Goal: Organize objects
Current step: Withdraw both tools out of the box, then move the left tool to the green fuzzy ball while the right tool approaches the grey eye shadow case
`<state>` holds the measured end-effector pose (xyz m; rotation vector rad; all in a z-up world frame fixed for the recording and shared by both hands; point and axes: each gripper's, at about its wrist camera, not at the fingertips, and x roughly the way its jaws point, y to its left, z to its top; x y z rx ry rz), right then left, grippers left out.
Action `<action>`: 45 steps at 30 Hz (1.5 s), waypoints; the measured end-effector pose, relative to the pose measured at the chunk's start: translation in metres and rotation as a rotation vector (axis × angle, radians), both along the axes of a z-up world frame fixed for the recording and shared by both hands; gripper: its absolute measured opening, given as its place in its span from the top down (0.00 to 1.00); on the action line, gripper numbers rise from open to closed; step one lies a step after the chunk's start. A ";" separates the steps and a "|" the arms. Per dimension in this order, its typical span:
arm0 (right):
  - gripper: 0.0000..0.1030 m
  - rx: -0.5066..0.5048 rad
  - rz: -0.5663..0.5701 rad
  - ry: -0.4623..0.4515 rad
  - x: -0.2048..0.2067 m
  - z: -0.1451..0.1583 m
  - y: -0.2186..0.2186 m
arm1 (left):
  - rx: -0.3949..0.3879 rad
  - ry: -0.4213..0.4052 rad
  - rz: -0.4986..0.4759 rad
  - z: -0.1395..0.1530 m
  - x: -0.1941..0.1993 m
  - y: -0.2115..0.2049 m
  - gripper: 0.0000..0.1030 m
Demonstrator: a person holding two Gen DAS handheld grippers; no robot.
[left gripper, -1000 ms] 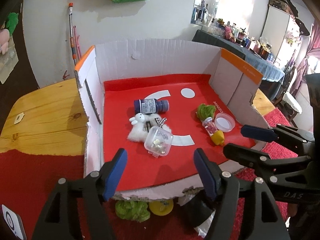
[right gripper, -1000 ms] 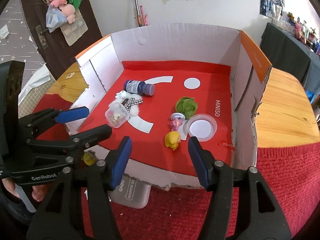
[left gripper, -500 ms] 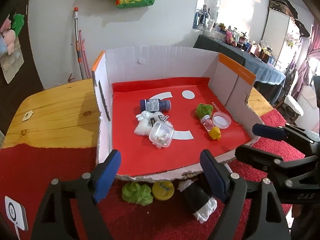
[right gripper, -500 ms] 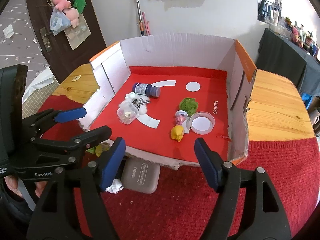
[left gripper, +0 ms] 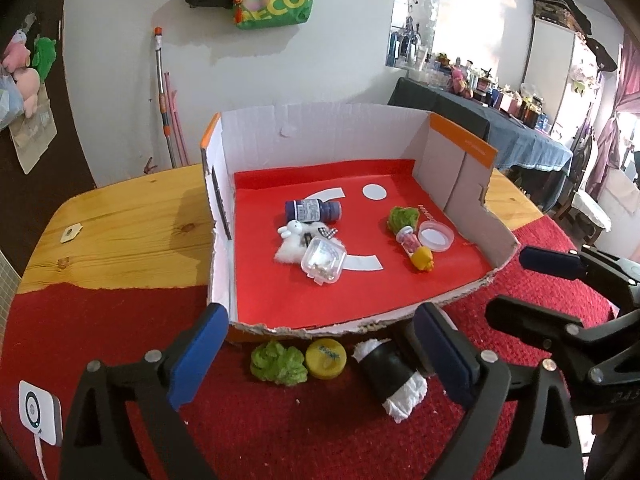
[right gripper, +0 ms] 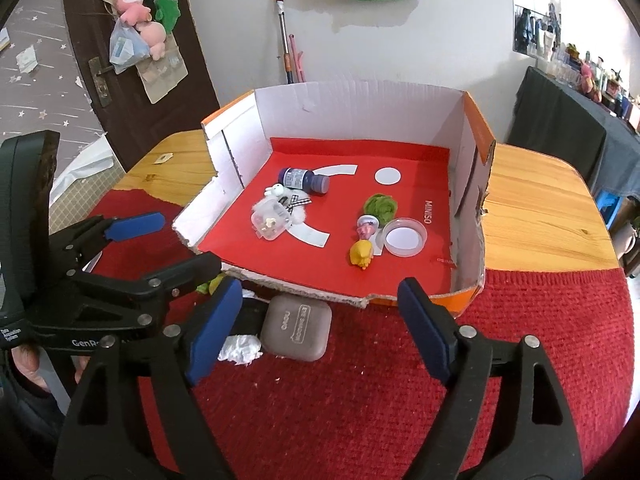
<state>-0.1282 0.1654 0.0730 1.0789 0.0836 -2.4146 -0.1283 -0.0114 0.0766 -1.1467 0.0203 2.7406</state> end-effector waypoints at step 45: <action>0.28 0.098 0.000 -0.077 0.024 -0.058 -0.008 | 0.016 -0.105 0.039 -0.048 0.022 -0.026 0.35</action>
